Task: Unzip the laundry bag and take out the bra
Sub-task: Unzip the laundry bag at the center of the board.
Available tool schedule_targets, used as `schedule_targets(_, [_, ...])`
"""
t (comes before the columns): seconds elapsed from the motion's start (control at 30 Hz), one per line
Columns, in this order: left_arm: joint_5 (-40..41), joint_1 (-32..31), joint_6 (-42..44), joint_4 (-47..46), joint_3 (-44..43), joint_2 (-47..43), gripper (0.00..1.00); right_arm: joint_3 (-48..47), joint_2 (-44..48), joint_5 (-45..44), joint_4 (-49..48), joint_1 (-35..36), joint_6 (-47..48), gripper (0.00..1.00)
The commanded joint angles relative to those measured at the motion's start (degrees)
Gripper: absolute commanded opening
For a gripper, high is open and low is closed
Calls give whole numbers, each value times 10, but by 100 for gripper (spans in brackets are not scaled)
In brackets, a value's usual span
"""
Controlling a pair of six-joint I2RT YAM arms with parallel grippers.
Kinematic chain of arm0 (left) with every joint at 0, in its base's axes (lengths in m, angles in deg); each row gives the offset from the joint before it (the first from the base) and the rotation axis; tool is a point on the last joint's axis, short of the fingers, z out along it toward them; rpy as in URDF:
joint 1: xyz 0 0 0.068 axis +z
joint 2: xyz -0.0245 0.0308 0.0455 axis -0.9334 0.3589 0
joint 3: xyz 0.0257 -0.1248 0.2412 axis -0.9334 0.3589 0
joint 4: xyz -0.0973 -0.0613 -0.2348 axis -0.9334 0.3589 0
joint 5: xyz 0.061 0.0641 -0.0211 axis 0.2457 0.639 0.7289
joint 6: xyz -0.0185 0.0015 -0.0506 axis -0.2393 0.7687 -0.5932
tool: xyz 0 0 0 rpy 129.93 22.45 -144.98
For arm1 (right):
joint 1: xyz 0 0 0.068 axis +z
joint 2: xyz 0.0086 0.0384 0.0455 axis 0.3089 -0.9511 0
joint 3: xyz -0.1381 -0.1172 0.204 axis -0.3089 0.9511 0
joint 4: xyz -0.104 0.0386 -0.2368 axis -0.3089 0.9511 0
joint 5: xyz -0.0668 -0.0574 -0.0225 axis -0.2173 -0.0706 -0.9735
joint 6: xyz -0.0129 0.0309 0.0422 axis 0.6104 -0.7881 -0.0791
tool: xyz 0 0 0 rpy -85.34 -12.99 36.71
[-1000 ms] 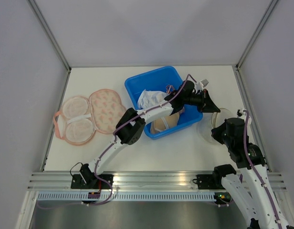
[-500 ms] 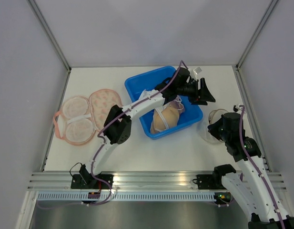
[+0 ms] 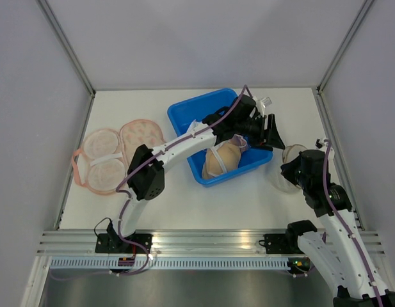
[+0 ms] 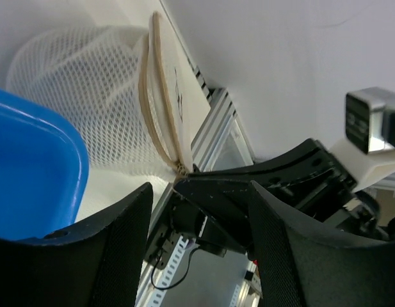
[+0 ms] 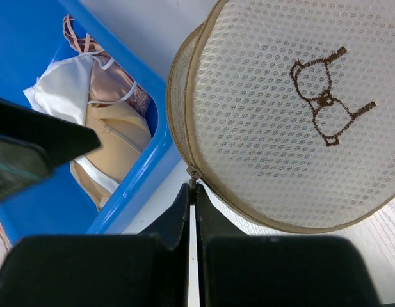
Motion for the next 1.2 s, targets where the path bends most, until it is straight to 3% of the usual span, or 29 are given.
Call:
schedule_targets(0.0, [7, -24, 24, 23, -1, 5, 66, 1, 10, 2, -37, 1, -3, 0])
schedule_targets(0.4, [-18, -43, -2, 22, -55, 89, 67, 8, 28, 15, -36, 1, -5, 0])
schedule_targets(0.63, [-61, -46, -28, -45, -59, 113, 61, 25, 40, 28, -30, 1, -7, 0])
schedule_targets(0.8, [-66, -46, -33, -65, -58, 116, 41, 26, 59, 13, 3, 1, -2, 1])
schedule_targets(0.9, [-69, -46, -35, -79, -61, 123, 15, 27, 66, 4, 25, 1, 0, 0])
schedule_targets(0.97, [-79, -45, -42, -95, -66, 128, 7, 33, 78, -6, 36, 1, -11, 0])
schedule_targets(1.03, [-85, -45, -54, -103, -69, 130, 2, 43, 97, -11, 48, 0, -18, 0])
schedule_targets(1.17, [-99, -41, -76, -140, -78, 141, 2, 31, 116, -53, 74, 1, -29, 0])
